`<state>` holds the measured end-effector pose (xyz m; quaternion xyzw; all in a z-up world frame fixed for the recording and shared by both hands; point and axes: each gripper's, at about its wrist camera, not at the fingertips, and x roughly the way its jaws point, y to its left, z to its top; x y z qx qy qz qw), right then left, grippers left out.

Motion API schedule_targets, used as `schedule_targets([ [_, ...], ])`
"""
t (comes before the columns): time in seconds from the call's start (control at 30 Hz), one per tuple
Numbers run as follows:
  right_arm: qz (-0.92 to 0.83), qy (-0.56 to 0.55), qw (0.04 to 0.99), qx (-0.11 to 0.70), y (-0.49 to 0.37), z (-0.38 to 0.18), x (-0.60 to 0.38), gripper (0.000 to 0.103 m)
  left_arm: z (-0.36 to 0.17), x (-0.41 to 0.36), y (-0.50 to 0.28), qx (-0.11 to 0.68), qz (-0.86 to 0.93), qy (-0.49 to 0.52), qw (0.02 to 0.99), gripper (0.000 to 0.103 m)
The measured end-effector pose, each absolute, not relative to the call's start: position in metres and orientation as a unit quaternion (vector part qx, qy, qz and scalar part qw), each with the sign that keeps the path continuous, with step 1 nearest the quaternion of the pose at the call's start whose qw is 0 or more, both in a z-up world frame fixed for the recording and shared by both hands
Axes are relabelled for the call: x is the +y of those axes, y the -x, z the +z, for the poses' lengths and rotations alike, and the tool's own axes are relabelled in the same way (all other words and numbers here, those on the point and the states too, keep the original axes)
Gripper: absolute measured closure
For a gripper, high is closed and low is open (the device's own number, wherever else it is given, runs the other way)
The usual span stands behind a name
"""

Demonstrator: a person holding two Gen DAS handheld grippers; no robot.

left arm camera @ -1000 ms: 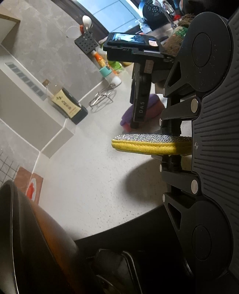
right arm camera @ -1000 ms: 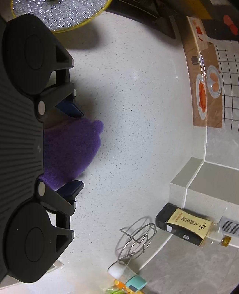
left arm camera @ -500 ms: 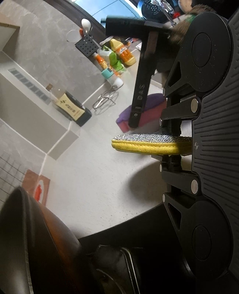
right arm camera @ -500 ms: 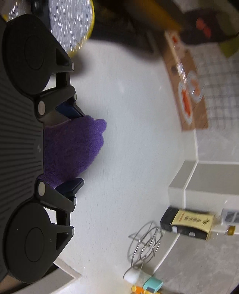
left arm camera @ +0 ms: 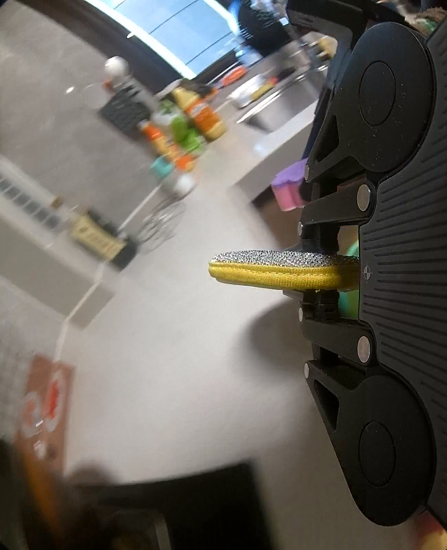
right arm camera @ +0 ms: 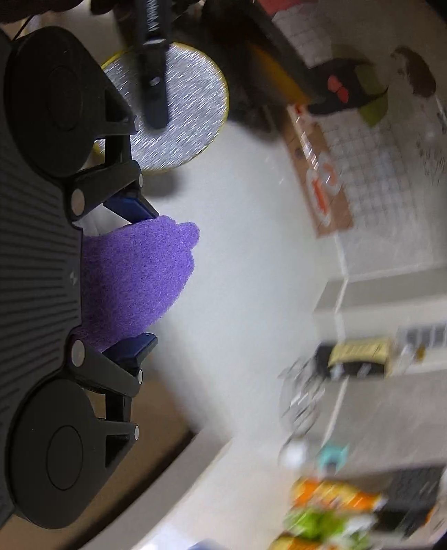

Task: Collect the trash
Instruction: 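Carry the sponge and glitter pad down over the green bin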

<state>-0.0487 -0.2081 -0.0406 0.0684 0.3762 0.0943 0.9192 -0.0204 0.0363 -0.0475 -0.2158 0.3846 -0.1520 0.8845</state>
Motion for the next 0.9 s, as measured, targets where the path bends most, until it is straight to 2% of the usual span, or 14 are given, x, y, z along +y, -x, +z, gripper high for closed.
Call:
schedule_targets([
  [0.2, 0.021, -0.092, 0.920, 0.380, 0.117, -0.074, -0.282, 0.033, -0.096, -0.024, 0.033, 0.463, -0.185, 0.181, 0.848, 0.085],
  [0.3, -0.025, -0.101, 0.916, 0.387, 0.147, -0.104, -0.314, 0.033, -0.142, -0.056, 0.028, 0.513, -0.197, 0.174, 0.817, 0.085],
  [0.47, -0.107, -0.153, 0.877, 0.444, 0.189, -0.175, -0.365, 0.033, -0.235, -0.104, 0.009, 0.584, -0.212, 0.173, 0.764, 0.085],
  [0.7, -0.166, -0.196, 0.824, 0.505, 0.229, -0.256, -0.403, 0.033, -0.331, -0.154, -0.033, 0.585, -0.182, 0.106, 0.783, 0.084],
  [0.9, -0.155, -0.190, 0.823, 0.513, 0.224, -0.290, -0.399, 0.033, -0.391, -0.163, -0.065, 0.604, -0.149, 0.068, 0.780, 0.082],
])
